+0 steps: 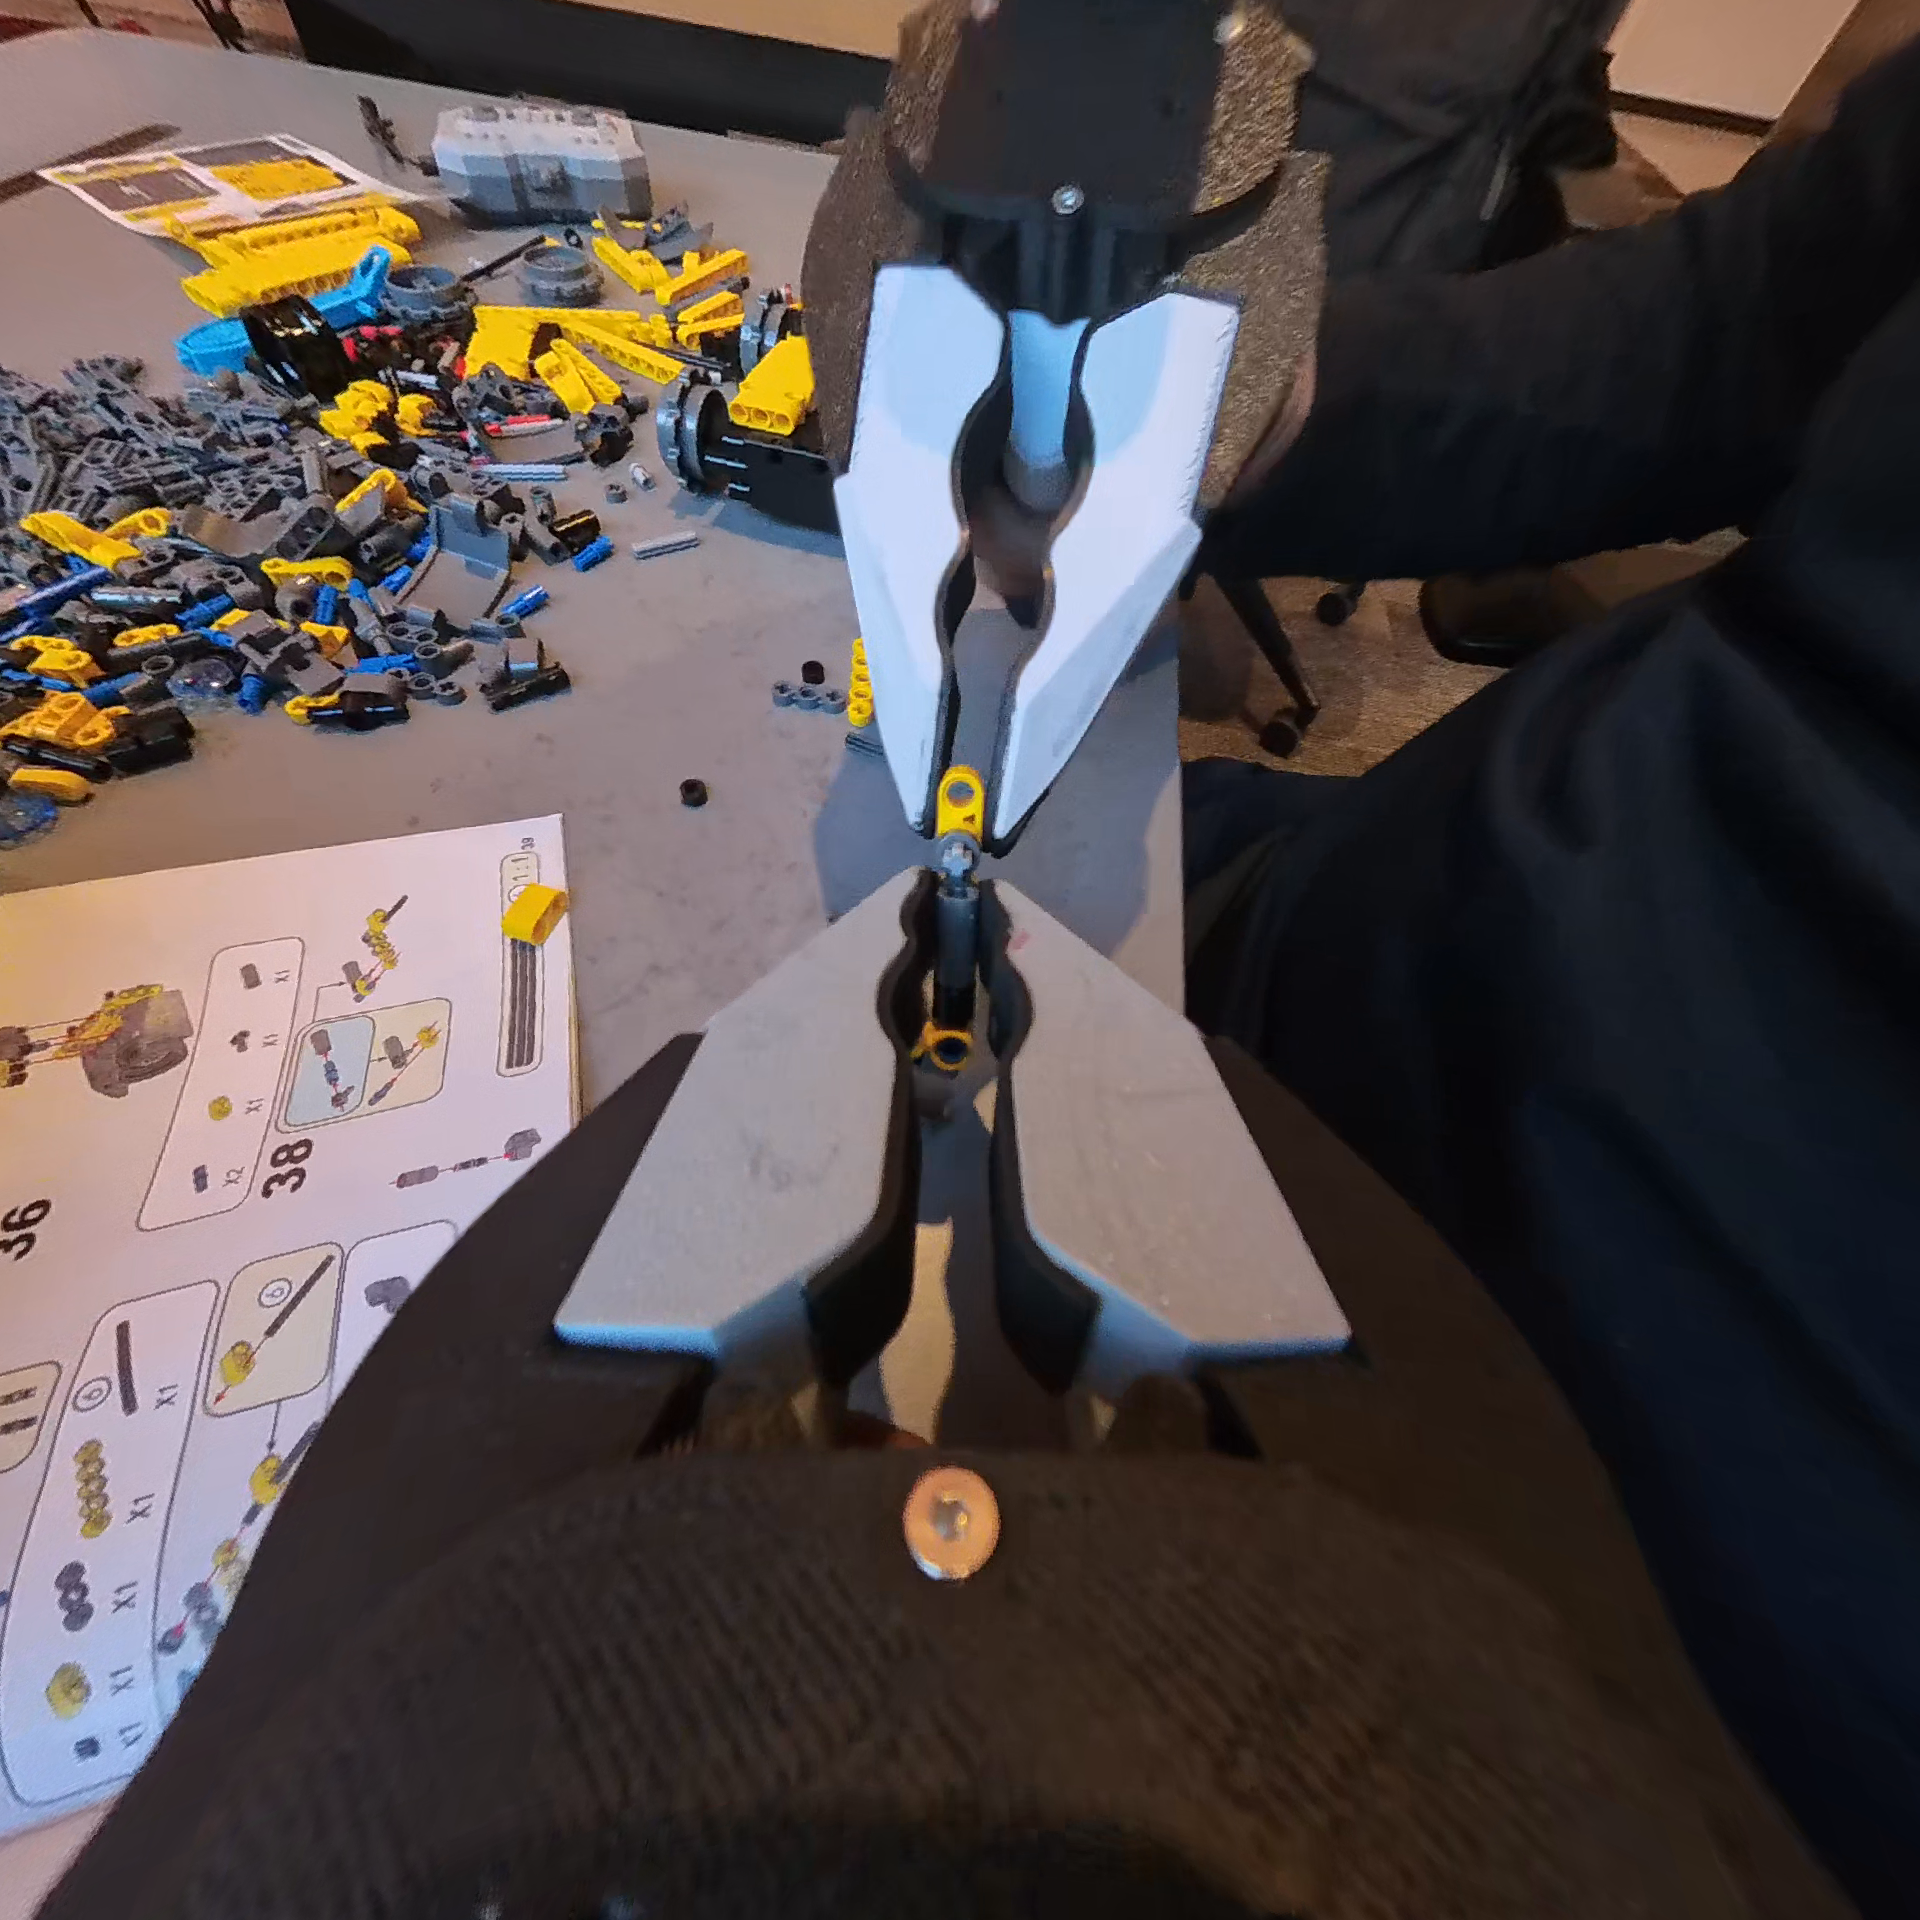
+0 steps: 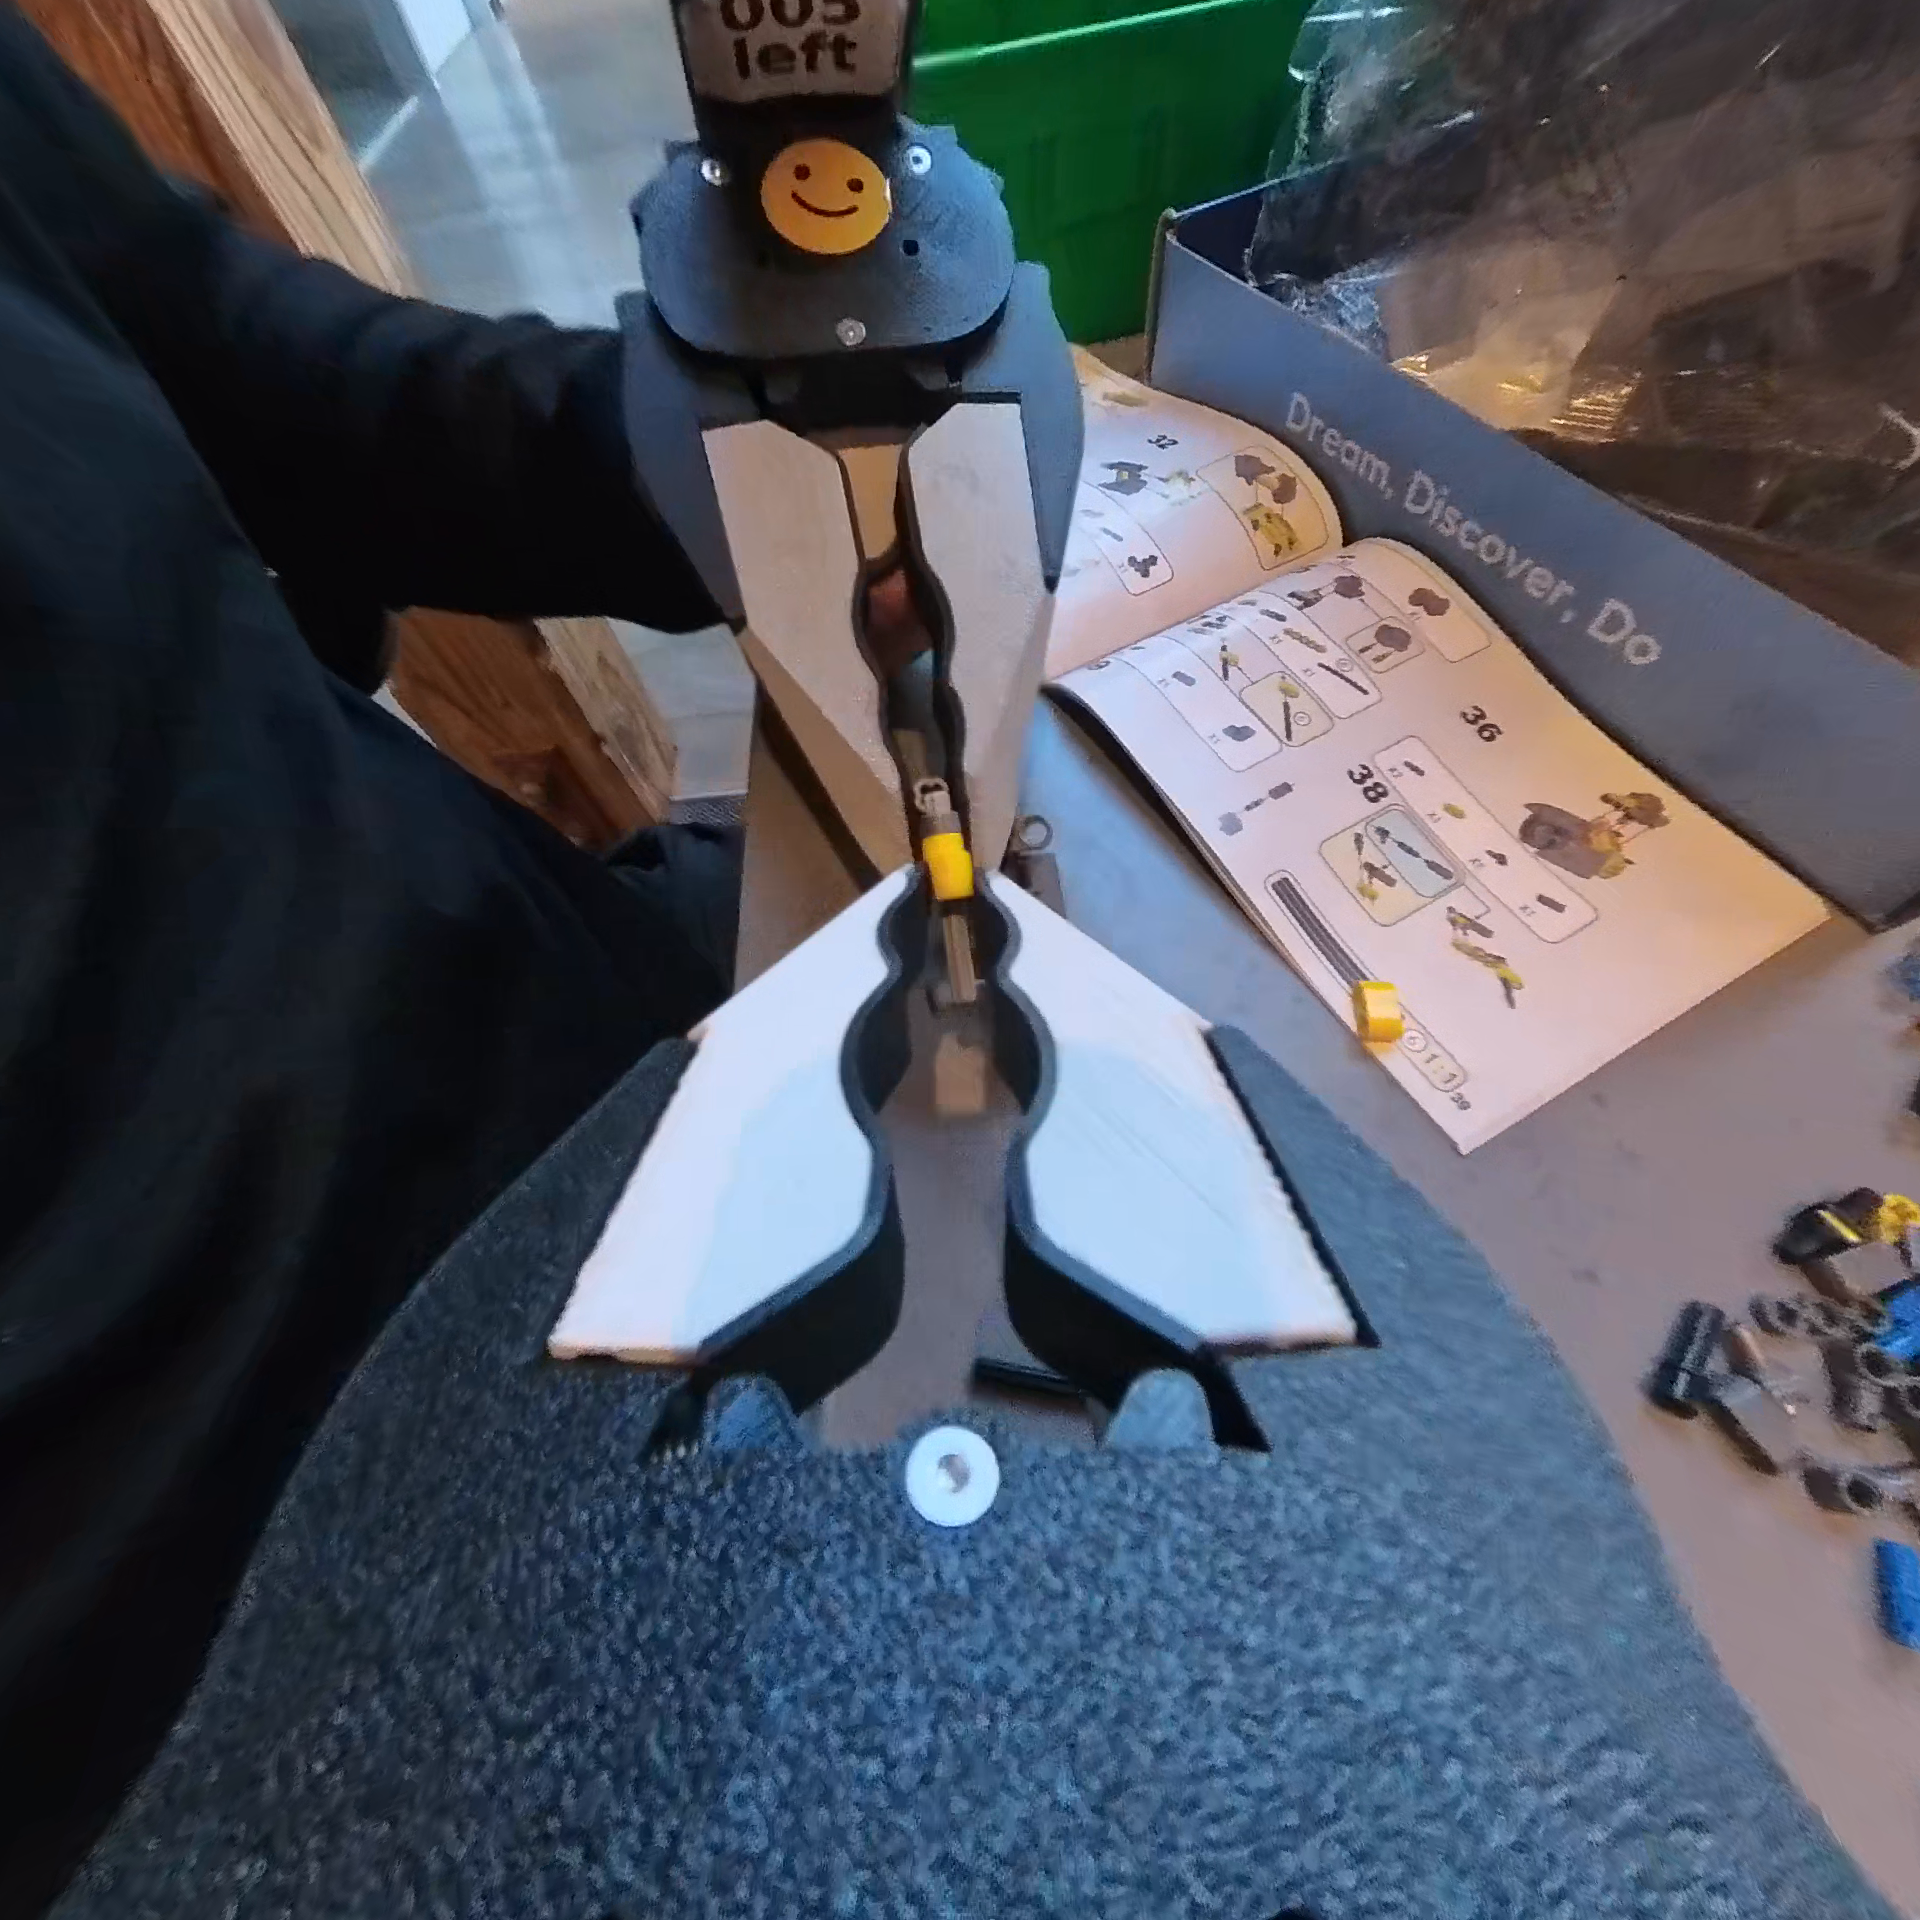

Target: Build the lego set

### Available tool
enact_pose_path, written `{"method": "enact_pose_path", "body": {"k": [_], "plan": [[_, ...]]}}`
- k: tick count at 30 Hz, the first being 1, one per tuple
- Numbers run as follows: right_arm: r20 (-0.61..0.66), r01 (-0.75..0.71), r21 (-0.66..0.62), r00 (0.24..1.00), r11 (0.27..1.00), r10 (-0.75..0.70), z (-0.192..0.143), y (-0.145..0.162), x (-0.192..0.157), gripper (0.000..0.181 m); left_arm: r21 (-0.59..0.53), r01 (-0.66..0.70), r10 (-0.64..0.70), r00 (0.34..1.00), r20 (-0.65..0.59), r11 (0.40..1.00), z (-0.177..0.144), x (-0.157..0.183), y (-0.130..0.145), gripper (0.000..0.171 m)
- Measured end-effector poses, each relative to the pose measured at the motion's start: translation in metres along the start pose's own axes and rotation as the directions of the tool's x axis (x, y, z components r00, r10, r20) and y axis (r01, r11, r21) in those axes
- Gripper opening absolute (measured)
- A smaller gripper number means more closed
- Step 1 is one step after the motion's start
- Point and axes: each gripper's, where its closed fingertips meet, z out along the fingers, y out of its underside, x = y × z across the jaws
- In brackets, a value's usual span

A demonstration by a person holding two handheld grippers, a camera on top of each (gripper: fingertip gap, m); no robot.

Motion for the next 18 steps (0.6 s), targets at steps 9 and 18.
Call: {"method": "enact_pose_path", "body": {"k": [9, 18], "plan": [[-0.042, 0.222, -0.174, 0.972, 0.960, -0.232, 0.019, 0.017, -0.009, 0.018, -0.184, -0.143, 0.158, 0.985, 0.068, 0.972, -0.003, 0.005, 0.020, 0.005], [-0.047, 0.212, -0.182, 0.974, 0.960, -0.224, 0.026, 0.020, -0.003, 0.014, -0.204, 0.043, -0.039, 0.999, 0.023, 0.978, -0.010, -0.001, 0.027, 0.006]]}}
